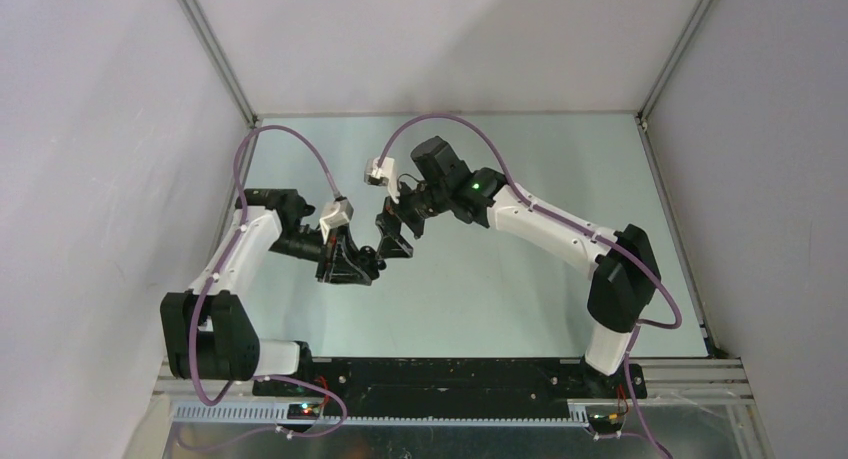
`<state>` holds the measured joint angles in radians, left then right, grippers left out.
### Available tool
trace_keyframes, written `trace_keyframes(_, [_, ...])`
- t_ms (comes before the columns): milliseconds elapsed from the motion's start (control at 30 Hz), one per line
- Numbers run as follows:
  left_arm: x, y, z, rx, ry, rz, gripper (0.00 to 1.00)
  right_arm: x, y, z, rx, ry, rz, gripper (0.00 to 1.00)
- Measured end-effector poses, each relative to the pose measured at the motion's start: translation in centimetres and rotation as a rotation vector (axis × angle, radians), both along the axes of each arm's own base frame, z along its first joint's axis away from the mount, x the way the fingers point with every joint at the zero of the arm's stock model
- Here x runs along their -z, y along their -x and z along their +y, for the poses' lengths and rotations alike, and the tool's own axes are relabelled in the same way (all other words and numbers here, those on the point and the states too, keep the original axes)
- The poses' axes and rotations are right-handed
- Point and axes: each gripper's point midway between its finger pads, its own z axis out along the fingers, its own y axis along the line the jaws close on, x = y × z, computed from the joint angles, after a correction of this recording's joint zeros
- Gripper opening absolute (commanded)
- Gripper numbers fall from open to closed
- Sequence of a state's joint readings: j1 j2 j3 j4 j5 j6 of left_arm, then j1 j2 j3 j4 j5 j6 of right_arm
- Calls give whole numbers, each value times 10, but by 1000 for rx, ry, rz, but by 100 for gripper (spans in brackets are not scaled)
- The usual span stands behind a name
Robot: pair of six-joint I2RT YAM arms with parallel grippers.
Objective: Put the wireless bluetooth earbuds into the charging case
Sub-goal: Open the charging case, then pick up the earbud from the center of the board.
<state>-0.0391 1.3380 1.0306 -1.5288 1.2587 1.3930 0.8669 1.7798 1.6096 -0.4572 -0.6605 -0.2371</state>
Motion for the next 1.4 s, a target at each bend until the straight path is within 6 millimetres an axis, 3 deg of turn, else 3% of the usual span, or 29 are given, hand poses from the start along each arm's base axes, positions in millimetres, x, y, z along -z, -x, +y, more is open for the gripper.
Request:
trace_keyframes(333, [0,-2,0,-12,-5,19,15,-1,10,-4,-35,7,43,99])
trace_keyframes(467, [1,-5,0,-23,-9,18,15,-10,7,-7,-33,-2,45,99])
trace_keyframes(667, [0,-7,1,-36,-16,8,14,-29,-20,-20,25,-39,26,99])
trace_keyframes(767, [-1,-8,3,-49,-17,-4,15,-36,-42,-29,71,-58,44,99])
trace_keyframes(867, [-4,-12,9,-82,-18,-22,15,-35,-71,-25,110,-71,76,94])
trace_keyframes(933, [-6,-14,14,-111,-19,-36,15,-24,-91,-16,140,-66,118,90])
trace_keyframes(1000, [-9,-16,21,-147,-19,-51,15,3,-108,-2,167,-41,189,88])
trace_keyframes(1133, [-13,-19,32,-195,-19,-83,15,68,-123,28,202,33,332,88])
trace_keyframes(1233, [-16,-25,38,-221,-17,-110,15,111,-121,49,220,88,406,88])
trace_keyframes(1400, [-18,-27,44,-252,-18,-130,14,148,-102,87,223,126,445,88])
